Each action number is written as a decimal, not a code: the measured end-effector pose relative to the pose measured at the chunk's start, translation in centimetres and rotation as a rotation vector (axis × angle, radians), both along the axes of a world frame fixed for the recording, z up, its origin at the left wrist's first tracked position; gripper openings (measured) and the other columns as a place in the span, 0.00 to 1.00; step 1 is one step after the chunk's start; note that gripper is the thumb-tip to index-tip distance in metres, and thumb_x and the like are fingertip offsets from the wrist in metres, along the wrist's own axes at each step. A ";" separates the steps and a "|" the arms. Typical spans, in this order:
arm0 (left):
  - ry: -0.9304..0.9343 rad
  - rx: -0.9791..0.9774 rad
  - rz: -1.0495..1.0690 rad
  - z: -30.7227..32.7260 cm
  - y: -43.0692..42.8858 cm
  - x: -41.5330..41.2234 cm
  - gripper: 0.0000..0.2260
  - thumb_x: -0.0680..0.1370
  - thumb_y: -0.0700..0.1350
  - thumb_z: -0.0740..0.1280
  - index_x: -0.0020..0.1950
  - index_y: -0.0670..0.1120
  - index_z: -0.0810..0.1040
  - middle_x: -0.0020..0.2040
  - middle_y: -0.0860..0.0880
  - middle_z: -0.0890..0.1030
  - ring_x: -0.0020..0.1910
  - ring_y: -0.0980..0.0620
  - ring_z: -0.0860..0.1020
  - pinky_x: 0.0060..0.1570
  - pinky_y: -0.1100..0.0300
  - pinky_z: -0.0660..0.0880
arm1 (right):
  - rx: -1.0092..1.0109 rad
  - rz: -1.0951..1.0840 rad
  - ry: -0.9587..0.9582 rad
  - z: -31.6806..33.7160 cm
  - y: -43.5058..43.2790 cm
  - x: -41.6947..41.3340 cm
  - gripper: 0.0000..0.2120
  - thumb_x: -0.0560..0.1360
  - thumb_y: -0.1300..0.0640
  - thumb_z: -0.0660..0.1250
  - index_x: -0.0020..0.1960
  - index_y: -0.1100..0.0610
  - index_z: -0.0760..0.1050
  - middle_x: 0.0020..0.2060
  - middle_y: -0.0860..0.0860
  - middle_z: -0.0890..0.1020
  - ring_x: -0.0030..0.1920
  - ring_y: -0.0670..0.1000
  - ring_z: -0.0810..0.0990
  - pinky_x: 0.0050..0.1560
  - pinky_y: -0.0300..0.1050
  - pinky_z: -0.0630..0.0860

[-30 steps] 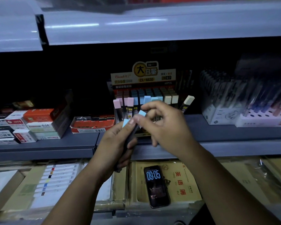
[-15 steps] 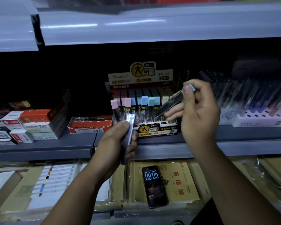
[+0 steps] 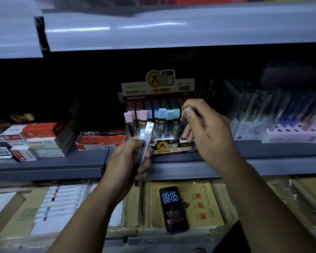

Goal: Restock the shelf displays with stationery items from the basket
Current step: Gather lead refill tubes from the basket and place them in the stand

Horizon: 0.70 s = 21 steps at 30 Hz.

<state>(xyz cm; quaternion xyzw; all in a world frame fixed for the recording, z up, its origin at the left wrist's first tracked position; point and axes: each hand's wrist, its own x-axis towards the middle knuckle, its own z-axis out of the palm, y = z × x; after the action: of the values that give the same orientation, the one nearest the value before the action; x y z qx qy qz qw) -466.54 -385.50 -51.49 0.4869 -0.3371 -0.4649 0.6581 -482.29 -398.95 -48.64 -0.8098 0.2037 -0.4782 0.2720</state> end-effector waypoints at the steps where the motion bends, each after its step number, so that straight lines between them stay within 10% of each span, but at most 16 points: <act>1: 0.034 -0.017 -0.018 0.1 0.0 0.0 0.09 0.84 0.43 0.53 0.54 0.42 0.72 0.37 0.45 0.70 0.26 0.51 0.58 0.26 0.58 0.52 | -0.008 0.002 0.034 -0.1 0.1 0.1 0.07 0.85 0.59 0.60 0.57 0.57 0.76 0.36 0.49 0.77 0.33 0.50 0.80 0.35 0.47 0.77; 8: -0.115 -0.016 0.002 -0.1 0.2 0.3 0.10 0.84 0.43 0.58 0.51 0.38 0.74 0.35 0.45 0.74 0.29 0.49 0.64 0.26 0.58 0.61 | -0.083 -0.165 0.024 -0.3 0.7 0.8 0.14 0.81 0.52 0.66 0.65 0.55 0.74 0.53 0.47 0.73 0.37 0.42 0.75 0.38 0.39 0.74; 21: -0.109 -0.141 -0.046 -0.2 0.1 0.1 0.11 0.80 0.46 0.66 0.59 0.42 0.79 0.48 0.41 0.82 0.31 0.50 0.69 0.28 0.59 0.63 | 0.287 0.176 -0.087 -0.4 3.7 2.2 0.06 0.78 0.61 0.70 0.54 0.55 0.77 0.35 0.48 0.81 0.23 0.46 0.76 0.25 0.39 0.71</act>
<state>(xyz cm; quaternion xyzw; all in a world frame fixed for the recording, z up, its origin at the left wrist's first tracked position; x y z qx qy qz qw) -466.39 -385.35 -51.73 0.4563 -0.4154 -0.4278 0.6605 -480.10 -395.29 -49.05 -0.7558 0.1862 -0.4532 0.4343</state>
